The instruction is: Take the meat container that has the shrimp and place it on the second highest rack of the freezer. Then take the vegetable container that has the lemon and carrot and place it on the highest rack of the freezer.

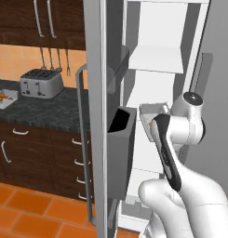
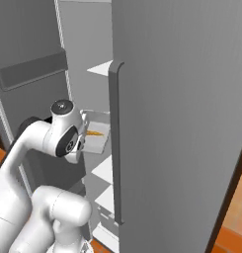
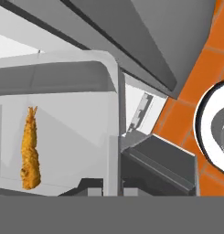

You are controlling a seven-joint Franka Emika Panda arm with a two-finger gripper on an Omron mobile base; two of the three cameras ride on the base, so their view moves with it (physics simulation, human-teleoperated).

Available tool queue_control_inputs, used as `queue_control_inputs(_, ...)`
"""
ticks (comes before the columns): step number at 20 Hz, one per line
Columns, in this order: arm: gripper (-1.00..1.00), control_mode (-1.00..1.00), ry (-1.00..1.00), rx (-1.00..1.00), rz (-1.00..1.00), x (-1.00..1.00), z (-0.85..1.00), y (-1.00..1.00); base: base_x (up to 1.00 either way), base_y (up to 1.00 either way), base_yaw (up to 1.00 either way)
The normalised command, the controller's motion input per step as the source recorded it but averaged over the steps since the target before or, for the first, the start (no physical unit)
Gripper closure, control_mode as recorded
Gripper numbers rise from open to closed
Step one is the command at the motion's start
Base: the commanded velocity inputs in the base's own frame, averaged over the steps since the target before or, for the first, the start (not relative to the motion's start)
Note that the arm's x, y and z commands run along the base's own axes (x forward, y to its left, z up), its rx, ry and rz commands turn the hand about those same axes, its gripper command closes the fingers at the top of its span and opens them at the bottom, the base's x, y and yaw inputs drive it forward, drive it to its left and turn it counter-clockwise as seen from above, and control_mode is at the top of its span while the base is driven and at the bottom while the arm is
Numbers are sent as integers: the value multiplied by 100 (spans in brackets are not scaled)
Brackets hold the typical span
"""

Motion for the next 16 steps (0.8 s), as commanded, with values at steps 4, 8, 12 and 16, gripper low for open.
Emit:
queue_control_inputs(4,100,-100,0,3,0,46,-9,-18,0,0,0)
queue_control_inputs(8,100,-100,0,3,0,51,-5,-8,0,0,0)
queue_control_inputs(12,100,-100,0,0,0,53,-16,-1,0,0,0)
queue_control_inputs(16,100,-100,-1,0,-1,42,-24,-13,0,0,0)
